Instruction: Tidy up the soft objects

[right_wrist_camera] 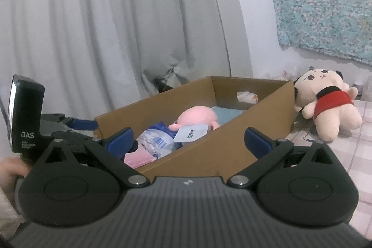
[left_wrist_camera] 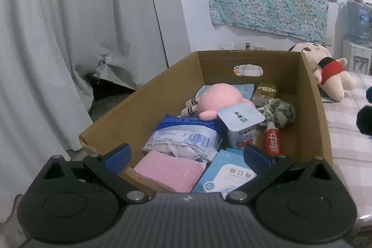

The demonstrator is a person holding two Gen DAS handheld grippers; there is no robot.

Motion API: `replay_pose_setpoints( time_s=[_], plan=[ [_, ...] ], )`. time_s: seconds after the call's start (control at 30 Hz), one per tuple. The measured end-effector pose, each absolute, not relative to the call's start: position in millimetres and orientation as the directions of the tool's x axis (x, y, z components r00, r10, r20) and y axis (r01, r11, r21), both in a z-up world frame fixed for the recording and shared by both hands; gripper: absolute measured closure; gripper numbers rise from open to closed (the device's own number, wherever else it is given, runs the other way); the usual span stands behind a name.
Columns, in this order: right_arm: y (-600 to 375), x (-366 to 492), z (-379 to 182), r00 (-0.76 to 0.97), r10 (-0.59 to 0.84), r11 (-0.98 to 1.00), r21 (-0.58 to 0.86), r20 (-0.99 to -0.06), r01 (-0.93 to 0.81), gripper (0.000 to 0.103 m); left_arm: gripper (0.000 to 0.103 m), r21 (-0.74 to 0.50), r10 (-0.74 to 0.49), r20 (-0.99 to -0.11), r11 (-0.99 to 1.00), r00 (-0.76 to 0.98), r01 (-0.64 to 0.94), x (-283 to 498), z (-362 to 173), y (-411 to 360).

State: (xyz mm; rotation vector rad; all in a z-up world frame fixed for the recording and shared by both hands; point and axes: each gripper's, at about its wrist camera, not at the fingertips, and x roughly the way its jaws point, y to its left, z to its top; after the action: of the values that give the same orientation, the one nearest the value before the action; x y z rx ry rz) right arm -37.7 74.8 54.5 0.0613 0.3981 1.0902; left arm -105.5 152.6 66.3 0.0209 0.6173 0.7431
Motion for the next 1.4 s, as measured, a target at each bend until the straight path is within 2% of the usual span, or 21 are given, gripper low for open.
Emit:
replay_pose_setpoints(
  time_s=[0.23, 1.1, 1.4],
  plan=[
    [80.7, -37.9, 51.8, 0.395, 0.865, 0.471, 0.226, -0.309, -0.853, 0.001, 0.0, 0.208, 0.633, -0.519, 0.745, 0.574, -0.634, -109.3, 66.0, 155.2],
    [82.8, -44.8, 57.6, 0.379, 0.88, 0.441, 0.197, -0.286, -0.876, 0.001, 0.0, 0.21, 0.633, -0.518, 0.746, 0.575, -0.632, -108.7, 69.4, 155.4],
    [82.2, -41.9, 52.6, 0.372, 0.88, 0.446, 0.241, -0.296, -0.862, 0.001, 0.0, 0.209, 0.639, -0.509, 0.742, 0.577, -0.637, -109.3, 68.6, 155.3]
  ],
)
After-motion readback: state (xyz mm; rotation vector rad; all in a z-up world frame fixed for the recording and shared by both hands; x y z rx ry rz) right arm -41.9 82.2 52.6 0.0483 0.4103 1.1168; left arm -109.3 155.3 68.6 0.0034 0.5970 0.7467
